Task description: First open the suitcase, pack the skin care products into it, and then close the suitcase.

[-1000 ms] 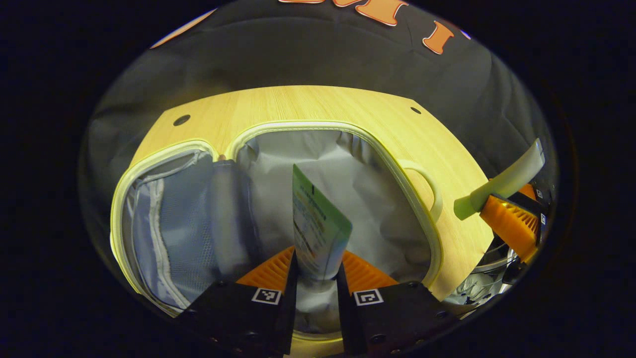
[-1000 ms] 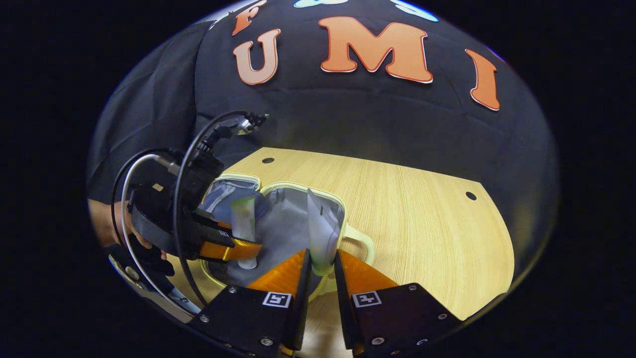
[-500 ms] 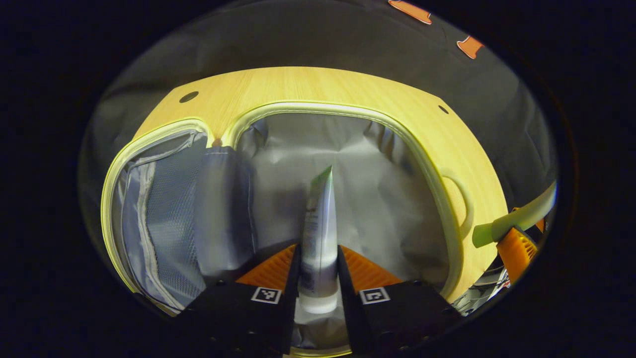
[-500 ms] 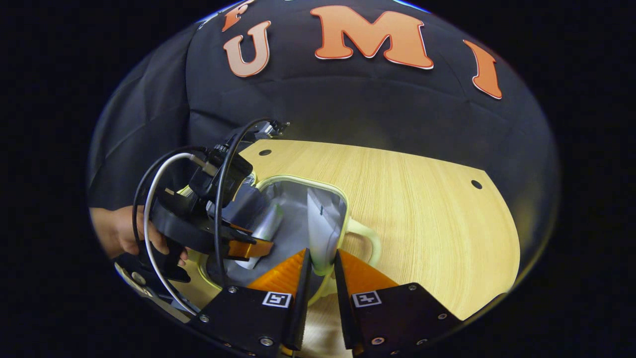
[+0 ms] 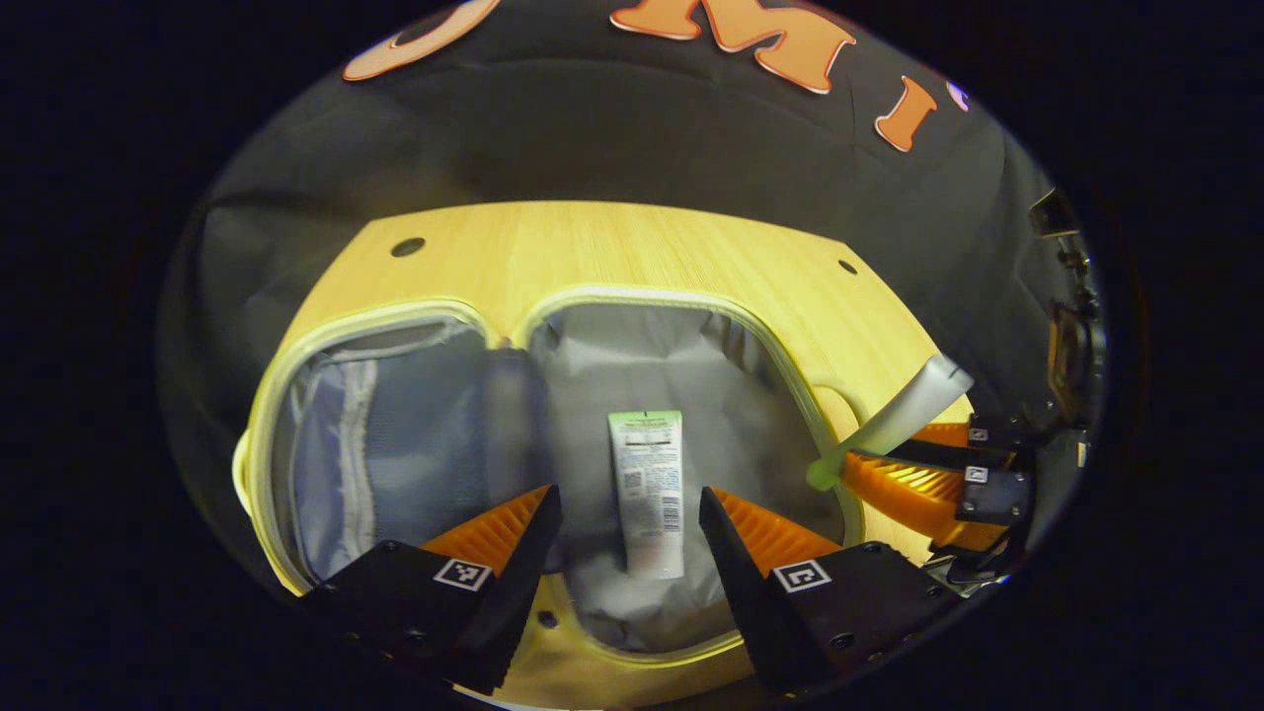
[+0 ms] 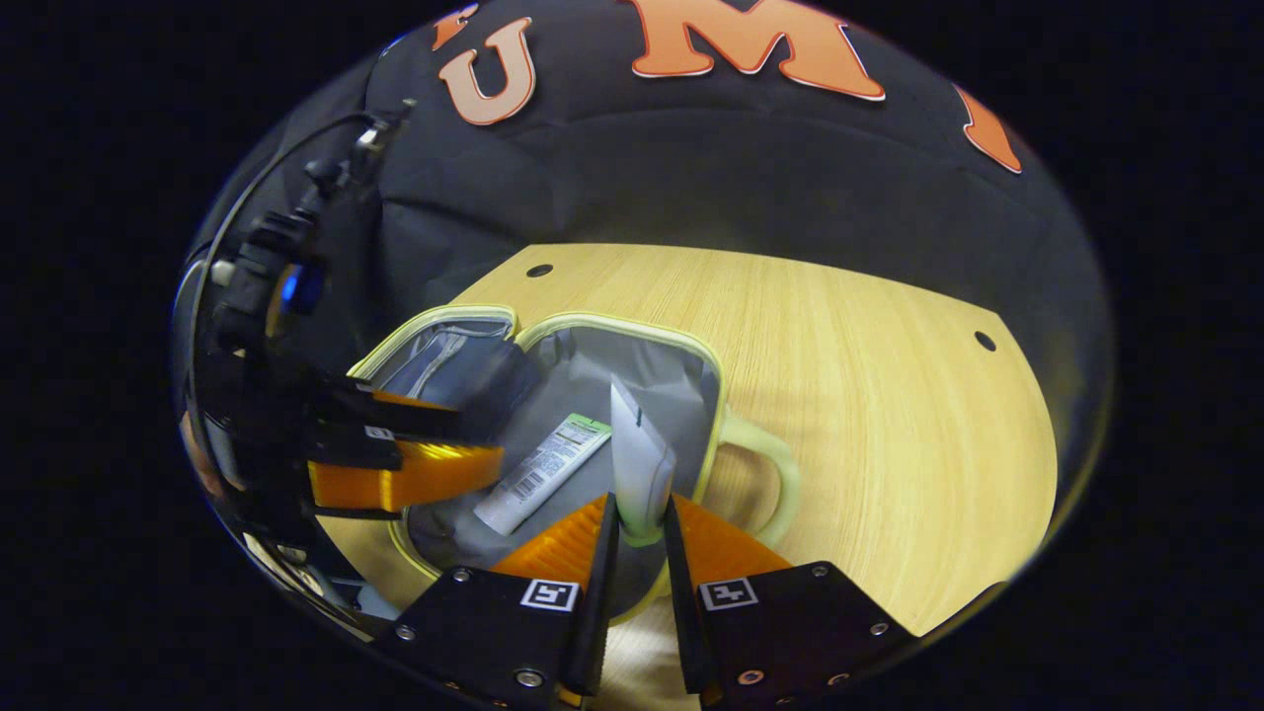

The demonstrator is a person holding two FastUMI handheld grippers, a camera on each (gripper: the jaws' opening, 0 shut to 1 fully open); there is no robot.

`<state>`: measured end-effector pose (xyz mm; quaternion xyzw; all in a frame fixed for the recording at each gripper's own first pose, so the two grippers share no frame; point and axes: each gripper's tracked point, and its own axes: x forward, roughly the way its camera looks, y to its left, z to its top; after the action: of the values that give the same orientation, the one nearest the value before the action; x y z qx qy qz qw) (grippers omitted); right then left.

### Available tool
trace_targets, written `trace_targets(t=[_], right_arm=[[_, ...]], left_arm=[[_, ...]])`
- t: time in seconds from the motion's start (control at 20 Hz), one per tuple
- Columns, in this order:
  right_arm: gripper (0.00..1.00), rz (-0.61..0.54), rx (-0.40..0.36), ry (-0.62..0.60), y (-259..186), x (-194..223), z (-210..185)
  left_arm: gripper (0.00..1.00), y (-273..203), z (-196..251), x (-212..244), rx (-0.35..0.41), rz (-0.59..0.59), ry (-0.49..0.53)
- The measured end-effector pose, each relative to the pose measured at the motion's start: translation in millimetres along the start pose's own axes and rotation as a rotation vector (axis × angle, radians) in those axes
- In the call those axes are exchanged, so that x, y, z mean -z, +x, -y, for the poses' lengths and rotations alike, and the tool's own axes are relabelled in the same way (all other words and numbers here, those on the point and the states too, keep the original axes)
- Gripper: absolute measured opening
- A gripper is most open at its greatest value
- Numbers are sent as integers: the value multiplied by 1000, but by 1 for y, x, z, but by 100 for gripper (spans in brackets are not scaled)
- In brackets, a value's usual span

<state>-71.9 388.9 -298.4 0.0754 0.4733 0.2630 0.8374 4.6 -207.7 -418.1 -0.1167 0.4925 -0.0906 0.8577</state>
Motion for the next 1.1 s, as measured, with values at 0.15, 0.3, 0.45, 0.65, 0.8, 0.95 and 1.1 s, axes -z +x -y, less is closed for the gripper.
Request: trace_targets(t=[0.15,0.3,0.45,0.65,0.8,0.95,1.1], right_arm=[[26,-44,-19,9,14,7,-9],[31,-95,-25,12,28,16,-14],[31,-146,-34,27,44,25,-21],[31,-204,-37,60,56,28,-27],[31,-212,-34,90,63,22,-27],[34,-238,-22,109,66,25,-24],[33,-212,-12,105,62,21,-22]], left_arm=[[92,-33,-39,-16,-72,68,-32],[94,-69,-83,-25,-146,114,-91],[94,-104,-122,-20,-227,122,-170],[94,-154,-206,-9,-313,129,-270],[96,-156,-241,11,-361,147,-335],[96,-153,-274,15,-379,172,-418],[96,-146,-290,7,-309,268,-542]])
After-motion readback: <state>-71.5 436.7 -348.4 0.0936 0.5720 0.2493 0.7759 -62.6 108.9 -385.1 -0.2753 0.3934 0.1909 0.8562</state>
